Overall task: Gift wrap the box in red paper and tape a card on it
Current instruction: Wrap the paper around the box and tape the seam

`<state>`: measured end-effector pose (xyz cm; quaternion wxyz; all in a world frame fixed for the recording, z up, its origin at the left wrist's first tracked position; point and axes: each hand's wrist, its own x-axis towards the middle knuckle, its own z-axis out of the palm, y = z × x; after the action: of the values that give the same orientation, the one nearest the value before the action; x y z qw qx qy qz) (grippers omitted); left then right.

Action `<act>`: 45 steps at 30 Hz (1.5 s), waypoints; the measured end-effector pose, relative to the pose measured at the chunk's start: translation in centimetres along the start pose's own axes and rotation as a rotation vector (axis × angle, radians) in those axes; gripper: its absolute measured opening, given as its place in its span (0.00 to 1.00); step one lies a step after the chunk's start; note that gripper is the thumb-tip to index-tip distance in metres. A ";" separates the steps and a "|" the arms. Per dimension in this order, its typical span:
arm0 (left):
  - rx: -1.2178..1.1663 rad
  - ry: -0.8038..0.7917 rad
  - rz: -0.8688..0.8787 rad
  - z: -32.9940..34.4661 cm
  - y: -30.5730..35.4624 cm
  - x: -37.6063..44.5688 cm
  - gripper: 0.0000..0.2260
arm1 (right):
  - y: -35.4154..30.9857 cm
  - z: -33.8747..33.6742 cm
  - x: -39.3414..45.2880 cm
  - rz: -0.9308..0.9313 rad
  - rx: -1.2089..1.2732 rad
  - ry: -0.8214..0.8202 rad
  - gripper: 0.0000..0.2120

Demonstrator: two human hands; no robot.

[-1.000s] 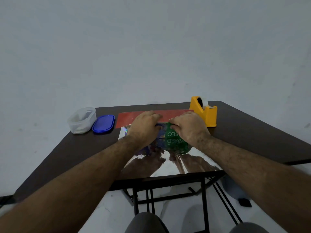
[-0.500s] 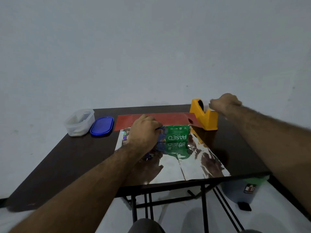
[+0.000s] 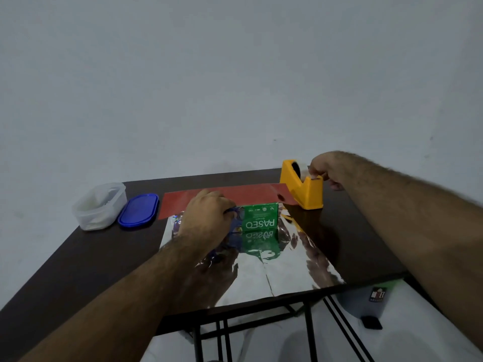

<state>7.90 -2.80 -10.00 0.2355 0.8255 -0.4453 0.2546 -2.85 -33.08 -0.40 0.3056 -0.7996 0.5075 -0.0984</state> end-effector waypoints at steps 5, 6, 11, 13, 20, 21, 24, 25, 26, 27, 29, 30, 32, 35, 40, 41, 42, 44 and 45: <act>-0.005 0.009 -0.008 0.1 0.1 0.1 0.12 | -0.3 0.3 -0.2 0.008 -0.020 0.013 0.11; -0.003 0.011 -0.005 0.1 0.1 0.1 0.11 | -0.4 0.4 -0.2 0.010 -0.019 0.026 0.11; 0.005 0.007 0.004 0.2 0.1 0.0 0.12 | -0.4 0.1 -0.7 0.055 0.133 0.045 0.09; 0.003 0.005 0.007 0.3 0.0 0.1 0.12 | -0.2 -0.2 -0.5 0.109 0.292 0.025 0.07; -0.003 0.009 0.010 0.3 -0.2 0.0 0.11 | 1.1 -1.3 -2.6 0.181 0.600 -0.127 0.06; 0.001 0.011 0.012 0.3 -0.3 0.0 0.12 | 1.4 -1.1 -2.8 0.182 0.605 -0.140 0.05; -0.009 0.012 -0.001 0.3 -0.1 -0.1 0.12 | 3.0 0.0 -3.0 0.200 0.601 -0.123 0.05; -0.010 0.012 -0.005 0.3 0.0 -0.1 0.12 | 3.5 0.5 -2.9 0.203 0.609 -0.114 0.04; -0.010 0.013 -0.005 0.2 0.1 -0.1 0.12 | 3.8 0.8 -2.8 0.205 0.610 -0.104 0.03; -0.011 0.012 -0.007 0.3 0.1 -0.2 0.12 | 4.1 1.2 -2.6 0.202 0.619 -0.090 0.03; -0.020 0.007 -0.018 0.2 0.2 -0.2 0.12 | 4.3 1.7 -2.5 0.180 0.646 -0.057 0.03; -0.022 0.003 -0.024 0.2 0.2 -0.2 0.12 | 4.4 1.8 -2.6 0.171 0.653 -0.038 0.05; -0.018 0.000 -0.026 0.2 0.2 -0.2 0.12 | 4.5 2.1 -2.7 0.150 0.679 -0.008 0.07; -0.019 0.000 -0.030 0.2 0.2 -0.2 0.12 | 5.0 3.0 -2.5 0.120 0.704 0.058 0.16; -0.012 0.003 -0.021 0.4 -0.1 -0.1 0.12 | 5.1 4.5 -2.1 0.075 0.764 0.118 0.23; -0.010 0.003 -0.019 0.4 -0.1 -0.1 0.11 | 5.2 5.0 -1.4 0.090 0.750 0.138 0.27; -0.008 0.002 -0.019 0.4 -0.1 -0.1 0.12 | 5.6 5.3 -1.1 0.105 0.717 0.142 0.27; -0.006 -0.001 -0.024 0.4 -0.1 0.0 0.12 | 5.9 5.8 -0.5 0.149 0.710 0.132 0.23; -0.008 -0.006 -0.025 0.3 -0.1 -0.1 0.12 | 6.0 5.8 -1.2 0.163 0.738 0.149 0.21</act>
<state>7.98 -2.93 -10.32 0.2407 0.8308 -0.4367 0.2473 -5.20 -31.56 -8.40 0.5419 -0.5833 0.5209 -0.3078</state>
